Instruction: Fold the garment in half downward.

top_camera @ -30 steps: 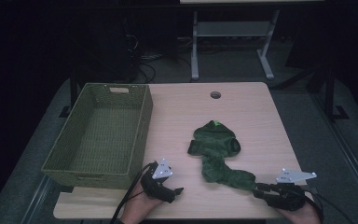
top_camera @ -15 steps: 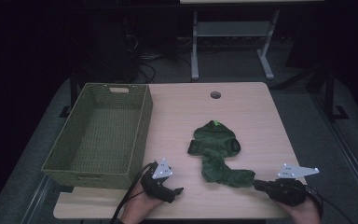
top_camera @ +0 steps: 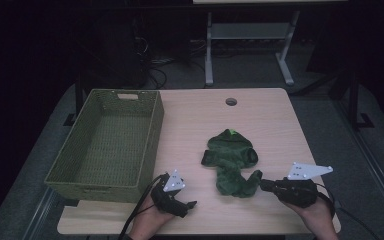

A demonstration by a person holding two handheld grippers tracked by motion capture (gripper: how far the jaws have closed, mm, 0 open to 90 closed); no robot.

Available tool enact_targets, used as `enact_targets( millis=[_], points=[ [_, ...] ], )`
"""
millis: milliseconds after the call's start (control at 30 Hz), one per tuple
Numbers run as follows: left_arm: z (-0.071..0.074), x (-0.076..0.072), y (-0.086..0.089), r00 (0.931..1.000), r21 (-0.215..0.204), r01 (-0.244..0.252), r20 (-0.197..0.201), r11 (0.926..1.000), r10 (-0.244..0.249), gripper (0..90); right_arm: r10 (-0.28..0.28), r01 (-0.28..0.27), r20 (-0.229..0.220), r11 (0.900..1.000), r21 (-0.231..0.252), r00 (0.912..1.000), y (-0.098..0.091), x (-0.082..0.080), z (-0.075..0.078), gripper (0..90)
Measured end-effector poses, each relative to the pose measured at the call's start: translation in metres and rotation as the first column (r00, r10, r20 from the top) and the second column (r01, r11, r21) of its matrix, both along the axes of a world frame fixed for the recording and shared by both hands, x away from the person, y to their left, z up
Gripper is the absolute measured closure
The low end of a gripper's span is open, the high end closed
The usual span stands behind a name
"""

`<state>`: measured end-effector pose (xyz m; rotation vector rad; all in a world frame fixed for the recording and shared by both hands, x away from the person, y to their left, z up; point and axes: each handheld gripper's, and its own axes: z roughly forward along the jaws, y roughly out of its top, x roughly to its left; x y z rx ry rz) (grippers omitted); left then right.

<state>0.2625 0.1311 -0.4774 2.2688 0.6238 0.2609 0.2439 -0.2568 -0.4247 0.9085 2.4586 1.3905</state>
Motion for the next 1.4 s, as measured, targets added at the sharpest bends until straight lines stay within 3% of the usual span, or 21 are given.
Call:
enact_targets(
  millis=[400,633,767,967,1033,1133,1267,1400],
  points=[
    [0.0,0.0,0.0,1.0,-0.004,-0.002,0.0,1.0,0.002,12.5,0.084,-0.084,0.032,0.9963,0.015,0.996,0.031,0.021,0.013,84.6],
    [0.0,0.0,0.0,1.0,0.002,0.001,0.004,1.0,-0.001,12.5,0.139,-0.139,0.022,0.9903,-0.005,0.9901,0.054,0.038,0.008,83.5],
    [0.0,0.0,0.0,1.0,0.005,0.004,0.004,1.0,-0.004,12.5,0.155,-0.155,-0.005,0.9879,-0.011,0.9879,0.068,0.046,0.002,83.4],
    [0.0,0.0,0.0,1.0,0.004,0.002,0.002,1.0,-0.002,12.5,0.148,-0.148,0.001,0.9889,-0.014,0.989,0.082,0.052,0.005,79.1],
    [0.0,0.0,0.0,1.0,0.003,0.002,0.001,1.0,-0.002,12.5,0.127,-0.127,0.021,0.9919,-0.007,0.9917,0.078,0.053,0.009,81.4],
    [0.0,0.0,0.0,1.0,0.005,0.003,0.005,1.0,-0.003,12.5,0.069,-0.069,0.018,0.9976,-0.002,0.9975,0.072,0.057,0.008,85.2],
    [0.0,0.0,0.0,1.0,0.008,0.006,0.005,0.9999,-0.006,12.5,0.034,-0.034,-0.016,0.9986,-0.039,0.9993,0.075,0.065,-0.002,89.6],
    [0.0,0.0,0.0,1.0,0.009,0.005,0.005,0.9999,-0.006,12.5,0.064,-0.07,-0.076,0.9949,-0.073,0.995,0.085,0.07,-0.017,89.8]
  ],
)
